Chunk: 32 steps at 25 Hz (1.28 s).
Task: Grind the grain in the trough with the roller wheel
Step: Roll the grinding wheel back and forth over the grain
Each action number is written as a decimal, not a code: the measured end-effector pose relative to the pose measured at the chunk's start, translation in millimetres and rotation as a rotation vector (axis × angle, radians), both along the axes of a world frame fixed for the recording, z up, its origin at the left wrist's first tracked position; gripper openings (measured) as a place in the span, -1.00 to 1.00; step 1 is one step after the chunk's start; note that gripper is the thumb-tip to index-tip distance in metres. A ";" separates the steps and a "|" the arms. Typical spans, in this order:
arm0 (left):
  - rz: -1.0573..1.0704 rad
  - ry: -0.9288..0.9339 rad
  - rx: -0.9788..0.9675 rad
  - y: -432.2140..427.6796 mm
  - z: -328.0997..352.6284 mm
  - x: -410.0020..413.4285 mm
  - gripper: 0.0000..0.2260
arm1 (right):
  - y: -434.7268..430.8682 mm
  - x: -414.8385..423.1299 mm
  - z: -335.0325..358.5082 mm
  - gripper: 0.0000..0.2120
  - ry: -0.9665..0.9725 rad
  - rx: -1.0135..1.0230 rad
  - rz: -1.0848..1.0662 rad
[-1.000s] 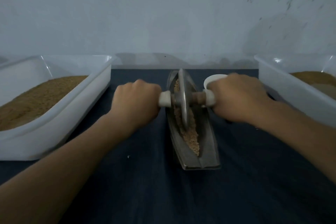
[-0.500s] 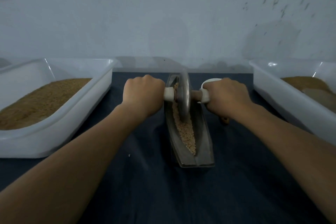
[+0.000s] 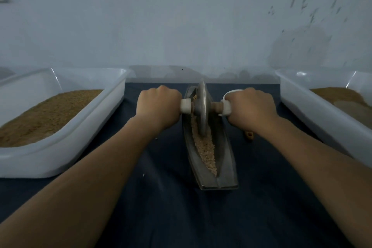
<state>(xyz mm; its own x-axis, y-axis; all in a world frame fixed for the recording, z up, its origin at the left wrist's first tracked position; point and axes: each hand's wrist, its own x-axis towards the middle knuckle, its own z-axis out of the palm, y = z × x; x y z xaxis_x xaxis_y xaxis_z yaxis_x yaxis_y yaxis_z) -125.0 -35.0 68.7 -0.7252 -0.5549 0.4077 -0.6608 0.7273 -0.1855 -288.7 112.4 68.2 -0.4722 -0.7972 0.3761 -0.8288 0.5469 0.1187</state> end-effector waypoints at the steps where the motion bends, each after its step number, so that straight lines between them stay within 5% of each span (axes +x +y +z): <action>1: -0.003 -0.004 0.009 -1.5 -1.6 1.5 -0.94 | 1.3 -1.2 1.9 -0.92 -0.007 0.018 0.006; 6: -0.237 0.176 -0.261 19.8 -20.9 62.3 -0.67 | 61.2 12.9 -10.6 -0.70 0.327 -0.178 0.244; 10: -0.072 0.041 -0.153 9.2 -20.9 33.3 -0.80 | 34.1 7.9 -13.9 -0.74 0.265 -0.105 0.092; 12: -0.027 -0.016 -0.026 -3.2 -2.5 1.4 -0.96 | 5.2 0.8 -1.2 -0.86 0.069 -0.038 0.033; 15: -0.010 -0.068 0.006 -7.1 10.0 -10.8 -0.89 | -2.3 -7.2 -1.9 -0.92 -0.088 0.028 -0.018; 20: -0.295 0.135 -0.334 20.5 -15.8 61.4 -0.73 | 69.0 5.7 -21.9 -0.77 0.329 -0.169 0.186; 23: -0.208 0.063 -0.260 12.3 -18.8 50.5 -0.76 | 55.3 5.3 -17.9 -0.80 0.263 -0.105 0.106; 27: -0.033 -0.055 -0.005 -13.4 7.6 -3.1 -0.87 | 0.1 -12.0 1.9 -0.95 -0.071 0.047 0.002; 30: -0.113 -0.036 -0.067 -7.2 1.2 18.4 -0.89 | 20.7 -10.7 -6.4 -0.88 0.100 -0.020 0.048; 32: -0.223 0.059 -0.221 6.9 -14.2 52.6 -0.72 | 53.9 -1.5 -21.6 -0.82 0.203 -0.104 0.128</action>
<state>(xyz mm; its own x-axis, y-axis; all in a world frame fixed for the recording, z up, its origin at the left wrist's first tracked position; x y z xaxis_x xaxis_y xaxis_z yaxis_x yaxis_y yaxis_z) -72.3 -28.1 54.5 -0.7903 -0.2786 0.5457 -0.5042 0.8017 -0.3210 -290.2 166.2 46.5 -0.2762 -0.7978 0.5359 -0.8569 0.4569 0.2385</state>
